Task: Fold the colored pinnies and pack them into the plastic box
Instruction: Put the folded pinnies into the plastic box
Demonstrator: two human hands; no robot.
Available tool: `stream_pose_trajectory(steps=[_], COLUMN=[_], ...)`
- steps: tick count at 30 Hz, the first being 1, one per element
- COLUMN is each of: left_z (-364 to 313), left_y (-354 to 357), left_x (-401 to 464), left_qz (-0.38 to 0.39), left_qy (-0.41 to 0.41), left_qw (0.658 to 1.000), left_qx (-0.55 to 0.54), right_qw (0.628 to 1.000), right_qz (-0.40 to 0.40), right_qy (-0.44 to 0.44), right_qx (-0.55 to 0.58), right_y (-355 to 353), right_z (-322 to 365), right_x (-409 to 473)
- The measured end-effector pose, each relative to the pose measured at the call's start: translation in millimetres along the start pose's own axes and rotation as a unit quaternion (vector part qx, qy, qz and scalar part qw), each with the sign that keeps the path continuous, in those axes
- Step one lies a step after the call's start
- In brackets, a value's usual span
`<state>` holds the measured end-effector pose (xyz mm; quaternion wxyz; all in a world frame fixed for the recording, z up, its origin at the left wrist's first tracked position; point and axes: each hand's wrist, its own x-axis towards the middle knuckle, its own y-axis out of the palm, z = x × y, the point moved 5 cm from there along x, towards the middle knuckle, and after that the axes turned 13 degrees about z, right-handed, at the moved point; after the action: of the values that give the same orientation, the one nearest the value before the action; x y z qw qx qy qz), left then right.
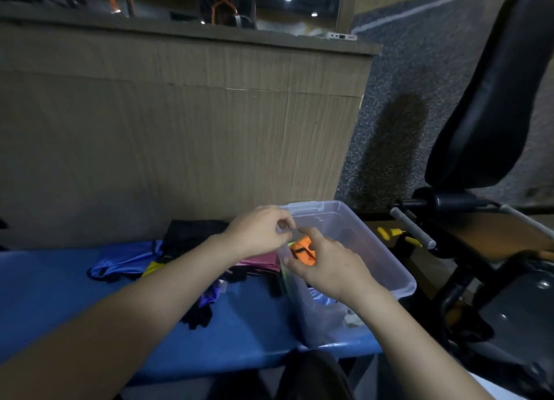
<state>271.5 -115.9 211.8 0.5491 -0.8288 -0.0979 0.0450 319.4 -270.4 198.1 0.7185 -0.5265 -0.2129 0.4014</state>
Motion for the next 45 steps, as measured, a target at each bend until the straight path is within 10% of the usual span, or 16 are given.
stream_pose_trajectory(steps=[12,22,45], left_z=[154.6,274.5,289.8], left_y=[-7.1,62.5,93.9], left_x=[-153.4,-187.8,-162.2], left_qz=[-0.051,-0.078,-0.049], left_qy=[-0.14,-0.267,-0.3], left_qw=[0.988,0.936,0.826], left_qx=[-0.044,-0.216,-0.475], right_qw=[0.991,0.99,0.988], right_qz=[-0.006,0.089,0.062], right_qy=[-0.136,-0.081,-0.089], right_qx=[0.011,0.073,0.114], right_y=[92.4,183.2,228.3], right_z=[119.1,113.2,113.7], right_x=[22.7,112.7,131.0])
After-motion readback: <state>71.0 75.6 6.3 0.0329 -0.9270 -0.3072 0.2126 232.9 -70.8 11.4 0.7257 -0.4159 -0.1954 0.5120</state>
